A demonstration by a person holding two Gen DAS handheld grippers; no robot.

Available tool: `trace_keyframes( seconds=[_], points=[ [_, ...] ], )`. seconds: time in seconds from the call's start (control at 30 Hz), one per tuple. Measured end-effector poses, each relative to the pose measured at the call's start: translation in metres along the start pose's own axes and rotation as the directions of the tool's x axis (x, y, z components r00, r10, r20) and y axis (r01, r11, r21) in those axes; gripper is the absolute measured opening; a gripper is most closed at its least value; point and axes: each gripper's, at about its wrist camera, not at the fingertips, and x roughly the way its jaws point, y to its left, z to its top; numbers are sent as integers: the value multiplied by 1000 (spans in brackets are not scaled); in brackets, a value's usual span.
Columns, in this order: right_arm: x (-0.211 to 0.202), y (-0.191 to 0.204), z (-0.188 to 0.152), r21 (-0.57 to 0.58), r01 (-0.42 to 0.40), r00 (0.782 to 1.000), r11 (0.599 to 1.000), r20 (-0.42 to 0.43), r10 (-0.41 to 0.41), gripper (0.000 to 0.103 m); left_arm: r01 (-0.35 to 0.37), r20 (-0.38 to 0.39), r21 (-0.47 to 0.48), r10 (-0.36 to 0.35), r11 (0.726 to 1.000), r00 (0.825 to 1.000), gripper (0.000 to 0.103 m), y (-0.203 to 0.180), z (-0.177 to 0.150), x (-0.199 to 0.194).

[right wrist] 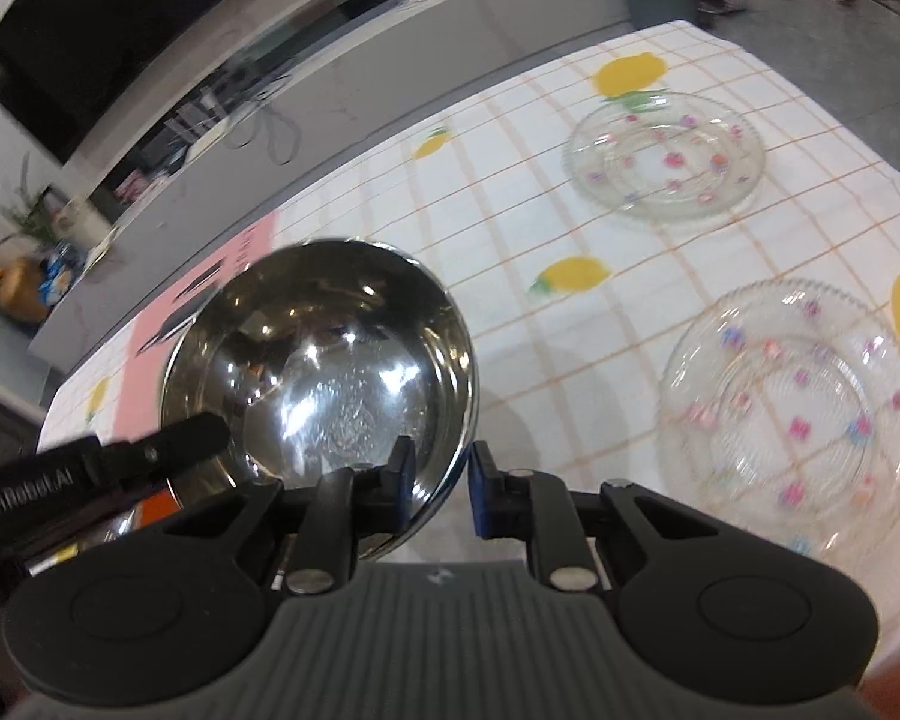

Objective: Organize plates and bowls
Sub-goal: 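Lift the blue bowl with both grippers and carry it toward the orange bowl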

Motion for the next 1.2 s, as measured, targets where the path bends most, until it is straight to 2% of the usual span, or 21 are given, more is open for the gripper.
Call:
trace_keyframes(
  seconds=[0.23,0.57,0.67,0.93,1.2],
  points=[
    [-16,27,-49,-73,-61,997,995,-54,57,17,-64,33,-43,65,997,997,16,25,-31,-37],
    [-19,47,-97,-141,-68,989,988,-138,49,17,-99,-28,-155,96,983,995,16,62,-65,-56],
    [-15,47,-103,-129,-68,985,989,-168,46,17,-97,-47,-180,90,979,995,16,72,-71,-56],
    [-14,51,-108,-138,-46,983,989,-183,20,18,-112,-92,-223,94,968,991,16,83,-86,-51],
    [-9,46,-113,-117,-42,979,992,-203,18,17,-126,-113,-214,103,969,988,16,82,-88,-47]
  ],
)
